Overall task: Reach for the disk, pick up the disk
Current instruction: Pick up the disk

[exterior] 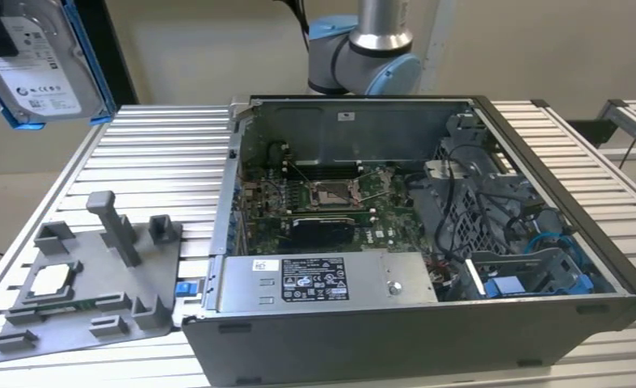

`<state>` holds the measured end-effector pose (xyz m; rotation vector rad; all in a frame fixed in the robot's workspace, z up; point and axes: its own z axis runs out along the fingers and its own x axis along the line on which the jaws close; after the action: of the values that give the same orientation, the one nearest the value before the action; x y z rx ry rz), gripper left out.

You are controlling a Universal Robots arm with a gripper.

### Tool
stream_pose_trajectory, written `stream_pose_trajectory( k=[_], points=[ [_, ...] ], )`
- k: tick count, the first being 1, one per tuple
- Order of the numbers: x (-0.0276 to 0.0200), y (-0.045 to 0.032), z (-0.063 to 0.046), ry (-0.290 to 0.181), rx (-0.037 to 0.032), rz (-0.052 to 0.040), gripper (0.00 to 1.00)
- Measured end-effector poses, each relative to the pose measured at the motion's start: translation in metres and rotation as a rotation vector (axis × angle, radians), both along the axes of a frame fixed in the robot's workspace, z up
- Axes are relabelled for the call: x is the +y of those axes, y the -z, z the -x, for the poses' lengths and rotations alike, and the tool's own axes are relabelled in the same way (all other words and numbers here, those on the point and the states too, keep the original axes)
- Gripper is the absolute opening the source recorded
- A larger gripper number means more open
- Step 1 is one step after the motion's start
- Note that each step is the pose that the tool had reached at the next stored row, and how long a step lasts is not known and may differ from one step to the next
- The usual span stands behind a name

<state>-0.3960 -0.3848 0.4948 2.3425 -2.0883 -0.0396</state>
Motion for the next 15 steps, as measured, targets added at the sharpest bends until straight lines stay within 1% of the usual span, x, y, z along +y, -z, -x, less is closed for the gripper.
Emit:
stream_pose_trajectory(
  k=[7,15],
  points=[
    [0.0,0.0001,-0.011,0.0,-0.0002,-0.0001,0.0],
    [0.0,0.0,-0.019,0.0,-0.0001,0.0,0.0]
  ],
)
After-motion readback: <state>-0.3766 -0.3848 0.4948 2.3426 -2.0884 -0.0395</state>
